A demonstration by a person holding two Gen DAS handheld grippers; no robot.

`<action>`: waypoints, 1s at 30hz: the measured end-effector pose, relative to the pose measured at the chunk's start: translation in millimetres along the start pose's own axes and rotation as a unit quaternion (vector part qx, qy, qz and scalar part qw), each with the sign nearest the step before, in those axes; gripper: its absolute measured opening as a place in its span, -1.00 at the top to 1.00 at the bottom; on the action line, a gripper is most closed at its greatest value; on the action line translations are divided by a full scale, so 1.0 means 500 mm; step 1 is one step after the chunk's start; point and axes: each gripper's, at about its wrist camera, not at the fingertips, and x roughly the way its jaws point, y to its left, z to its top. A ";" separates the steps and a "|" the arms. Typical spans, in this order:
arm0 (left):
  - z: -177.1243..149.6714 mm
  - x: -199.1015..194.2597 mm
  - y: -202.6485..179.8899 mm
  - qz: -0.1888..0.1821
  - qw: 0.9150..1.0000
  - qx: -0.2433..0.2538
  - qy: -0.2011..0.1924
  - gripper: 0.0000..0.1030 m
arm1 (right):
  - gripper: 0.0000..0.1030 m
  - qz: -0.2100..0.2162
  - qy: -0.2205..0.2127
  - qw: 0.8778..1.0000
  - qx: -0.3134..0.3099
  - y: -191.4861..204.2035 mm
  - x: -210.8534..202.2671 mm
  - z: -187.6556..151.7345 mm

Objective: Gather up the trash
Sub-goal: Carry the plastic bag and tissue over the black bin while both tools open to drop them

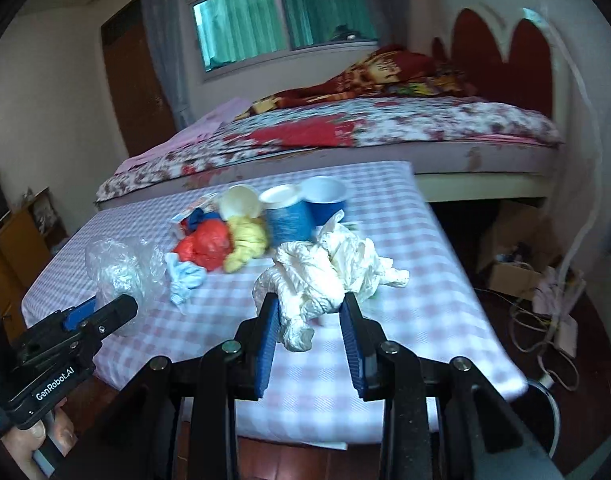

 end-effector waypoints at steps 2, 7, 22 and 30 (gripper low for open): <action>-0.003 -0.002 -0.036 -0.020 1.000 0.013 0.002 0.23 | 0.36 -0.015 -0.003 1.000 0.015 -0.035 -0.035 -0.014; -0.020 -0.001 -0.125 -0.072 0.996 0.041 0.012 0.23 | 0.36 -0.057 -0.006 0.997 0.047 -0.119 -0.113 -0.051; -0.127 0.024 -0.396 -0.191 0.970 0.125 0.080 0.23 | 0.35 -0.153 0.011 0.981 0.118 -0.351 -0.260 -0.182; -0.196 0.071 -0.500 -0.216 0.958 0.133 0.134 0.23 | 0.35 -0.155 0.040 0.979 0.129 -0.454 -0.261 -0.240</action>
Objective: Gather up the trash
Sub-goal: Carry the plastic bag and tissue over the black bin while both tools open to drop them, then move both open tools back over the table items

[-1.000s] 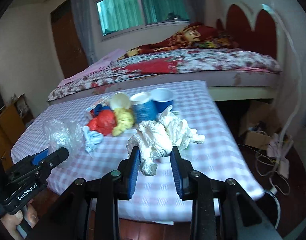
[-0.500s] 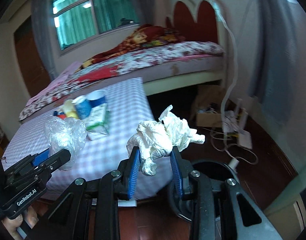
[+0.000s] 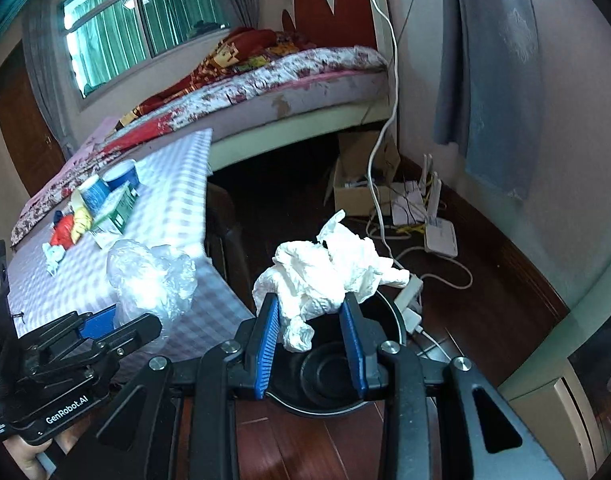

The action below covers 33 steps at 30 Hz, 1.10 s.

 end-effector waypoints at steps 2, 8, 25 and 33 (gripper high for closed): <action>-0.007 0.022 -0.008 -0.004 1.000 -0.003 0.009 0.23 | 0.35 0.000 0.009 1.000 -0.005 -0.015 0.020 -0.008; -0.015 0.097 -0.008 -0.014 0.999 -0.015 0.045 0.23 | 0.35 0.007 0.047 0.999 -0.007 -0.052 0.095 -0.032; -0.053 0.140 0.026 0.036 0.996 -0.046 0.070 -0.75 | -0.37 -0.022 0.155 0.988 0.007 -0.132 0.221 -0.086; -0.070 0.097 0.046 0.125 0.991 -0.033 0.045 -0.97 | -0.67 -0.037 0.131 0.991 0.002 -0.107 0.179 -0.084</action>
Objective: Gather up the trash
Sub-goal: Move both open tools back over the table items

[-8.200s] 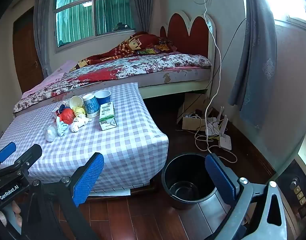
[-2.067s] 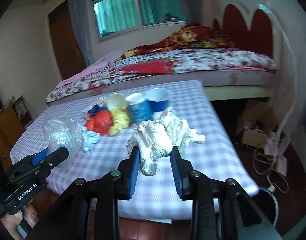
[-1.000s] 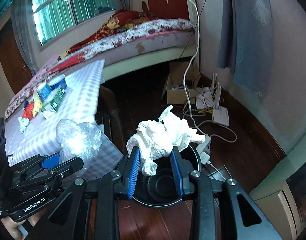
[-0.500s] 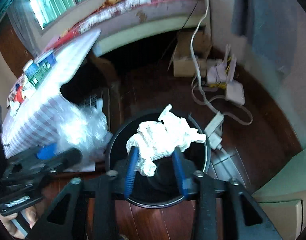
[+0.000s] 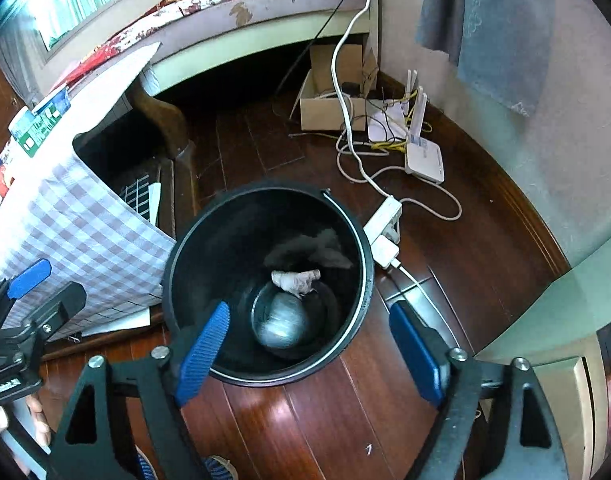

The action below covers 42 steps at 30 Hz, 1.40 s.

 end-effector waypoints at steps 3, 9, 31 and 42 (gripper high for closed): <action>-0.001 -0.012 0.016 0.016 1.000 -0.005 -0.004 -0.98 | -0.73 -0.002 -0.008 1.000 -0.007 0.020 -0.012 0.000; 0.000 -0.032 0.040 0.027 1.000 -0.009 -0.012 -0.98 | -0.77 0.001 -0.018 1.000 -0.026 0.071 -0.035 -0.003; 0.027 -0.169 0.173 0.084 0.992 -0.056 -0.072 -0.98 | -0.91 0.011 -0.068 0.993 -0.094 0.270 -0.149 0.035; 0.010 -0.239 0.332 0.149 0.978 -0.107 -0.103 -0.98 | -0.93 0.057 -0.075 0.985 -0.141 0.432 -0.138 0.065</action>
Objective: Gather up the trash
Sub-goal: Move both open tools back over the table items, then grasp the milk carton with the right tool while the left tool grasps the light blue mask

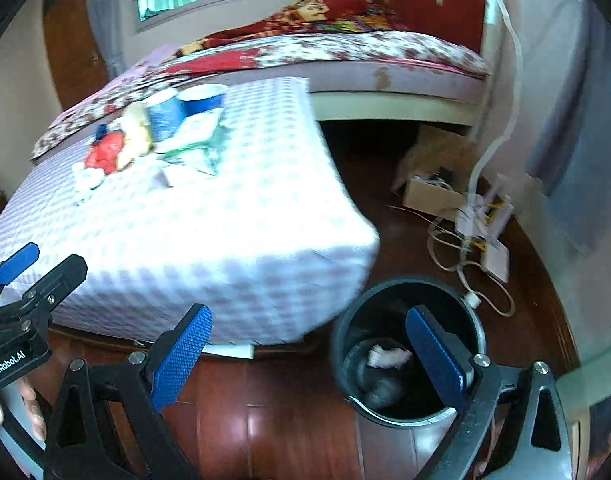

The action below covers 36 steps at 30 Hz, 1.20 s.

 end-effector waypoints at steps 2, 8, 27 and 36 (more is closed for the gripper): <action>0.003 0.000 0.038 0.015 1.000 -0.012 -0.003 -0.98 | -0.93 0.013 -0.001 1.000 -0.012 0.036 0.011 0.015; 0.017 0.018 0.129 0.051 0.998 -0.029 -0.007 -0.98 | -0.94 0.034 -0.007 0.999 -0.040 0.119 0.047 0.064; 0.108 0.218 0.272 0.022 0.995 -0.088 0.041 -0.38 | -0.97 0.040 -0.001 0.998 -0.043 0.211 0.228 0.231; 0.117 0.267 0.299 -0.002 0.991 -0.115 0.069 0.55 | -0.31 0.047 0.012 0.999 -0.024 0.201 0.267 0.247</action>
